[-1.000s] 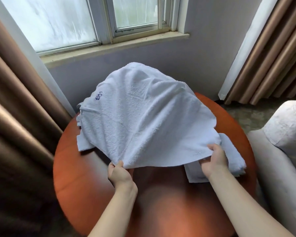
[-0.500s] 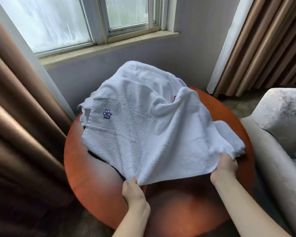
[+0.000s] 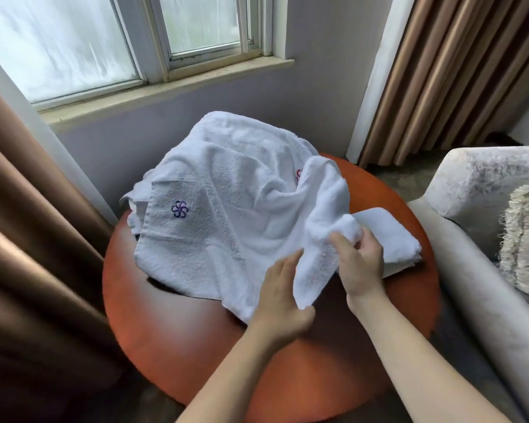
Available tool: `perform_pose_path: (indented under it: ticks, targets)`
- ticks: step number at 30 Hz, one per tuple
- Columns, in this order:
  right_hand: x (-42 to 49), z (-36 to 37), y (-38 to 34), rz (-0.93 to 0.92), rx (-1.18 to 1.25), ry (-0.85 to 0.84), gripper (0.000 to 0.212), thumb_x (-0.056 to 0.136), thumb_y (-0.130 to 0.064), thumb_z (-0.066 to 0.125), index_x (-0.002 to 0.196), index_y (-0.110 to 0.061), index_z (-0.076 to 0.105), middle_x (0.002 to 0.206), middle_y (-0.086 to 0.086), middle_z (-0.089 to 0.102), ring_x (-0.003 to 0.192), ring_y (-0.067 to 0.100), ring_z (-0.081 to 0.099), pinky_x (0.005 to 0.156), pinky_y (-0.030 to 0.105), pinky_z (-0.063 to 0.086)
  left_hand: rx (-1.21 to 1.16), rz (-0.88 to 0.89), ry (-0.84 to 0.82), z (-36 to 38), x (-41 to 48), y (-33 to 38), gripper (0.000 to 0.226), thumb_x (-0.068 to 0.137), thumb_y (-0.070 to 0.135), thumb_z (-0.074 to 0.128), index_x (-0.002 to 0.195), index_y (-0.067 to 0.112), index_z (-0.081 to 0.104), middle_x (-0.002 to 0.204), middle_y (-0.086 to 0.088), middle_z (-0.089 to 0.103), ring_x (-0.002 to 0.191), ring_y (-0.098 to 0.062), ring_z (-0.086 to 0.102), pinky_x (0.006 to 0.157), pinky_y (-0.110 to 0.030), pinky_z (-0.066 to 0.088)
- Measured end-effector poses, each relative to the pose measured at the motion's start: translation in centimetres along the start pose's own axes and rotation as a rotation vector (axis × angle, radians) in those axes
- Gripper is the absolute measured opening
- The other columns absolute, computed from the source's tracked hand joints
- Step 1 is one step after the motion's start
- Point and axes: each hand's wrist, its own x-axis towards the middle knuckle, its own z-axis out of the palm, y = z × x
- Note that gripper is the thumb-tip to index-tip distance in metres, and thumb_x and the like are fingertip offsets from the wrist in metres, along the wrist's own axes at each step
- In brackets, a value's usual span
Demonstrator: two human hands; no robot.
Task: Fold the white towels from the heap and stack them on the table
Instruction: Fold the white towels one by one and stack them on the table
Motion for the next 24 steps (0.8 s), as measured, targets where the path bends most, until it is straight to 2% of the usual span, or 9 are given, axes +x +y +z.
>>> perform_pose_path:
  ticks: [3,5,7,10,13,15,17,21,24]
  targets:
    - [-0.5,1.4,-1.5,-0.125,-0.018,-0.18,0.015,0.085,-0.005,0.067,0.073,-0.013,0.062,0.065,-0.008,0.061,0.065,0.006,0.057,0.063,0.022,0.048,-0.055,0.138,-0.017,-0.4,2.5,2.1,0.078,0.074,0.02,0.069,0.144,0.023,0.033,0.14,0.01,0.045,0.13,-0.001,0.04,0.106,-0.015,0.031]
    - [-0.1,1.6,-2.0,-0.173,0.019,-0.292,0.006,0.083,-0.013,0.065,0.077,-0.011,0.068,0.072,-0.002,0.067,0.071,0.011,0.062,0.068,0.026,0.051,-0.121,0.1,0.118,-1.0,3.5,3.1,0.068,0.079,0.013,0.069,0.139,0.026,0.037,0.128,0.013,0.053,0.116,0.002,0.052,0.093,-0.006,0.036]
    - [0.8,1.3,-2.5,-0.239,-0.007,-0.411,0.017,0.078,-0.021,0.059,0.086,-0.013,0.072,0.086,0.005,0.069,0.086,0.019,0.064,0.08,0.031,0.051,-0.078,0.043,0.297,-1.9,4.5,3.7,0.054,0.084,0.012,0.056,0.134,0.025,0.042,0.112,0.014,0.059,0.097,-0.002,0.057,0.078,-0.002,0.037]
    - [2.5,1.0,-2.5,-0.335,-0.017,-0.608,0.038,0.076,-0.004,0.045,0.105,-0.008,0.07,0.103,0.009,0.066,0.107,0.026,0.059,0.095,0.035,0.047,-0.103,0.04,0.39,-3.0,6.4,4.7,0.048,0.077,0.009,0.037,0.119,0.023,0.056,0.091,0.018,0.06,0.076,0.0,0.052,0.069,-0.007,0.038]
    - [4.8,1.2,-0.8,-0.223,-0.013,-0.444,0.047,0.078,0.013,0.046,0.108,-0.02,0.061,0.11,0.008,0.065,0.109,0.024,0.059,0.093,0.039,0.049,-0.184,0.087,0.455,-3.2,8.2,6.2,0.05,0.073,0.005,0.034,0.103,0.038,0.057,0.094,0.024,0.06,0.082,0.01,0.054,0.075,-0.007,0.039]
    - [6.5,1.4,-0.1,-0.136,-0.129,-0.301,0.047,0.077,0.0,0.065,0.108,-0.032,0.05,0.119,0.003,0.057,0.113,0.022,0.055,0.093,0.041,0.049,-0.271,0.09,0.489,-2.9,9.1,7.7,0.052,0.073,0.003,0.036,0.102,0.04,0.058,0.093,0.023,0.063,0.082,0.008,0.057,0.074,-0.009,0.041]
    - [8.6,1.4,0.2,-0.095,-0.26,-0.294,0.056,0.07,-0.031,0.074,0.118,-0.033,0.045,0.127,-0.001,0.05,0.118,0.018,0.05,0.097,0.039,0.046,-0.265,0.106,0.476,-2.5,10.3,9.2,0.044,0.072,0.009,0.048,0.099,0.04,0.062,0.091,0.018,0.066,0.082,0.003,0.061,0.074,-0.015,0.047]
    - [13.7,1.8,1.9,-0.237,-0.534,-0.407,0.044,0.075,-0.059,0.049,0.106,-0.028,0.058,0.111,0.001,0.061,0.109,0.027,0.055,0.091,0.052,0.047,-0.219,0.167,0.474,-2.4,13.3,11.0,0.006,0.076,0.03,0.071,0.08,0.028,0.074,0.074,0.004,0.069,0.071,-0.009,0.064,0.067,-0.036,0.052]
    - [16.2,1.0,2.6,-0.327,-0.642,-0.388,0.067,0.08,-0.073,0.03,0.099,-0.018,0.062,0.102,0.006,0.062,0.098,0.027,0.054,0.086,0.044,0.046,-0.328,0.15,0.522,-3.5,14.8,11.7,0.033,0.086,0.033,0.069,0.054,0.03,0.061,0.05,0.013,0.049,0.051,-0.004,0.042,0.053,-0.022,0.037]
